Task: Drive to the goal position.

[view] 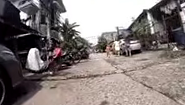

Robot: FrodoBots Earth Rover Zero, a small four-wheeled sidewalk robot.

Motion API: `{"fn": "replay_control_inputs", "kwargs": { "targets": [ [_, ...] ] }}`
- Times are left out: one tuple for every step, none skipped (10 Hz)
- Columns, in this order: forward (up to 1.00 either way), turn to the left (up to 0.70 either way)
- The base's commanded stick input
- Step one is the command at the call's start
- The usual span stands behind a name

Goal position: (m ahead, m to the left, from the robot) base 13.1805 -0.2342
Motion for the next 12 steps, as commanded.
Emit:
{"fn": "replay_control_inputs", "kwargs": {
  "targets": [
    [0.7, 0.0],
    [0.7, 0.0],
    [0.7, -0.17],
    [0.7, -0.12],
    [0.7, 0.0],
    [0.7, 0.0],
    [0.7, 0.0],
    [0.7, 0.0],
    [0.7, 0.0],
    [0.7, 0.0],
    [0.7, 0.0],
    [0.7, 0.0]
  ]
}}
